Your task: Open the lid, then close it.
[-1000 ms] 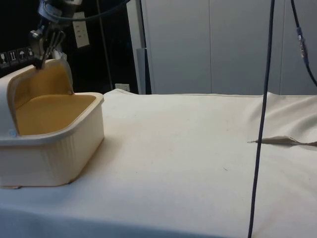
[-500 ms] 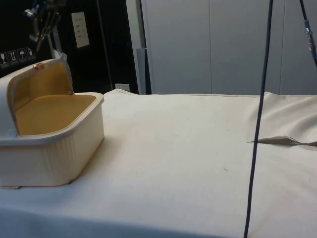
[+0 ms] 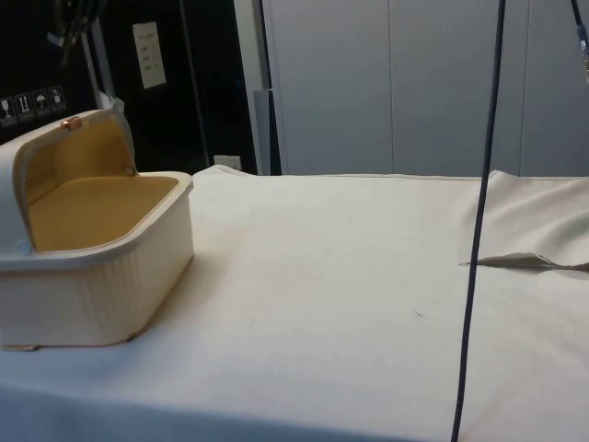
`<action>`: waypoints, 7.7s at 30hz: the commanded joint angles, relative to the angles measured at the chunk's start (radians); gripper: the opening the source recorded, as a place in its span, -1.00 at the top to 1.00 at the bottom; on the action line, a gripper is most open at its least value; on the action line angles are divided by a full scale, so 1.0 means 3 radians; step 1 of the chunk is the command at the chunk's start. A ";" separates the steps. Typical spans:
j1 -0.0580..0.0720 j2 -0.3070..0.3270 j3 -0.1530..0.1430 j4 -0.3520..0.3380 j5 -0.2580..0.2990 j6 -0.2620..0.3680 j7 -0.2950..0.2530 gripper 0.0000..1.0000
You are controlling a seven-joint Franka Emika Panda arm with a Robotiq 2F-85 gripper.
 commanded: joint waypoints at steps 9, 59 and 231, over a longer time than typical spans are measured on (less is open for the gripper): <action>-0.0003 0.0003 -0.0003 0.0197 -0.0003 -0.0373 0.0000 1.00; 0.0030 0.0283 -0.0003 0.0803 -0.0087 -0.1217 0.0000 0.21; -0.0017 0.0453 -0.0057 0.0190 -0.0190 -0.0770 -0.0037 1.00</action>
